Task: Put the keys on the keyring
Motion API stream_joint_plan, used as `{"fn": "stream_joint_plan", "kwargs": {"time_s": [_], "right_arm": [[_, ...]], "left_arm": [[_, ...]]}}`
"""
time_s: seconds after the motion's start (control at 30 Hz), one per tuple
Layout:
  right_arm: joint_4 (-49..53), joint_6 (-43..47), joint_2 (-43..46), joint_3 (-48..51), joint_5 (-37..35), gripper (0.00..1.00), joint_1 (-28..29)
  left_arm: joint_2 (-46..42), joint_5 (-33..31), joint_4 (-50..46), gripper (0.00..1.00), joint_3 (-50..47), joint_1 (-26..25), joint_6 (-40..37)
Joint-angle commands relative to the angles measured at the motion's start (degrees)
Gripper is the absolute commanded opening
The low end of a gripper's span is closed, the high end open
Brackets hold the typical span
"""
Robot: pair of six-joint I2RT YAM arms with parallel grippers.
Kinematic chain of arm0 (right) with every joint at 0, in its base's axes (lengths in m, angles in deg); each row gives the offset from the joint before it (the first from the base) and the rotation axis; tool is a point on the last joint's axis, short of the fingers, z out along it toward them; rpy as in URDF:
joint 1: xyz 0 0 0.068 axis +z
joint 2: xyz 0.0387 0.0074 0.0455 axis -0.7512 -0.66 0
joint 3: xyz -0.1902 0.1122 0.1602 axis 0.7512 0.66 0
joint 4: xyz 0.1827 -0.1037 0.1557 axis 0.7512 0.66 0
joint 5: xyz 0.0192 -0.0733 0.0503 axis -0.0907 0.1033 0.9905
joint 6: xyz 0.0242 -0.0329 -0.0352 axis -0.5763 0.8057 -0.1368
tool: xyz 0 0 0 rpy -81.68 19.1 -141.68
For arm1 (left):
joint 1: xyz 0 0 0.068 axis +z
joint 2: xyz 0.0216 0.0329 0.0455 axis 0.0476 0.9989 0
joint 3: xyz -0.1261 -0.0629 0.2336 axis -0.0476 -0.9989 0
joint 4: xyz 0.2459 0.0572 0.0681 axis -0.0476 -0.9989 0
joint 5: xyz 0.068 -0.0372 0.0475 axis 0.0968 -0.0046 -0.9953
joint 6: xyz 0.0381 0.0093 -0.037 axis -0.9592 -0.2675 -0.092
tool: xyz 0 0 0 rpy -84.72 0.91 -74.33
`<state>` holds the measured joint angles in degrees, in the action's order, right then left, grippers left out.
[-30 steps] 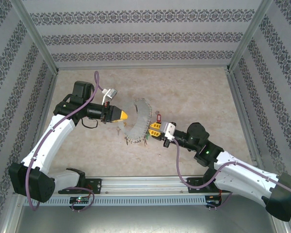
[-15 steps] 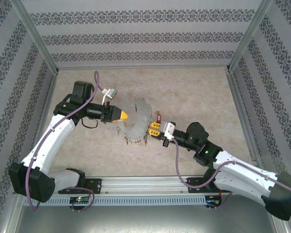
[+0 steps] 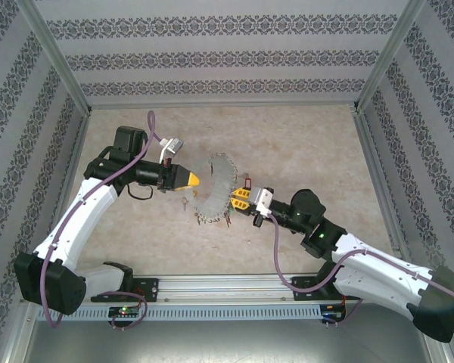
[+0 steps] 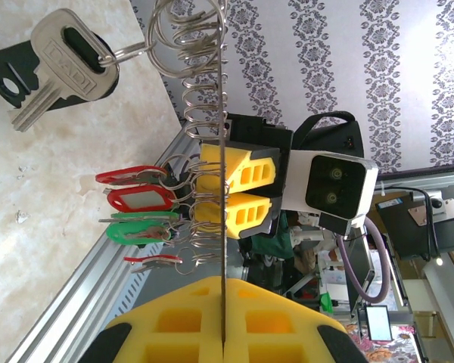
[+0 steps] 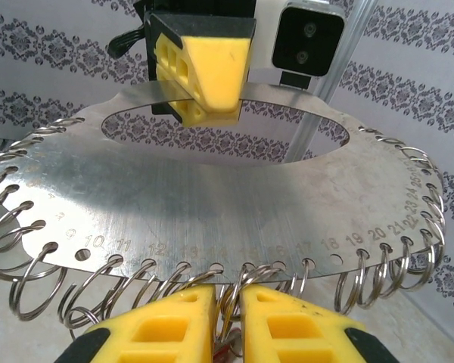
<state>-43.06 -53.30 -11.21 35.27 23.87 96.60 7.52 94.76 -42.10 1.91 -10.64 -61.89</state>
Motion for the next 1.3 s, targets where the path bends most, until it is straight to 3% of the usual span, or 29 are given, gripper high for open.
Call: {"fn": "stream_joint_plan", "kwargs": {"time_s": [0.0,0.1,0.23,0.73,0.97,1.13,1.27], "right_arm": [[-1.8,-0.4,-0.7,-1.6,-0.4,0.16,0.7],[-1.9,-0.4,-1.1,-1.5,-0.9,0.14,0.7],[-1.6,-0.4,-0.9,-1.3,-2.3,0.0,0.7],[1.9,-0.6,-0.9,-0.4,-6.6,0.0,-0.8],[10.1,3.4,-2.1,-2.2,-4.7,0.0,-3.3],[14.7,6.0,-3.7,-4.3,0.2,0.0,-6.5],[19.8,9.6,-6.9,-7.6,3.9,0.0,-8.0]], "left_arm": [[-0.1,3.5,-0.3,0.0,2.2,0.4,-1.5],[-0.1,3.6,-0.4,0.0,2.4,0.5,-1.4],[0.0,3.2,-0.6,0.0,2.1,0.4,-1.8],[1.1,-2.7,1.2,0.0,-3.5,0.4,-2.0],[5.6,-4.4,2.1,0.37,-6.2,0.4,-5.8],[9.8,-6.2,1.0,0.5,-4.4,0.4,-10.7],[12.4,-12.8,-1.7,0.52,-1.0,0.4,-15.6]]}}
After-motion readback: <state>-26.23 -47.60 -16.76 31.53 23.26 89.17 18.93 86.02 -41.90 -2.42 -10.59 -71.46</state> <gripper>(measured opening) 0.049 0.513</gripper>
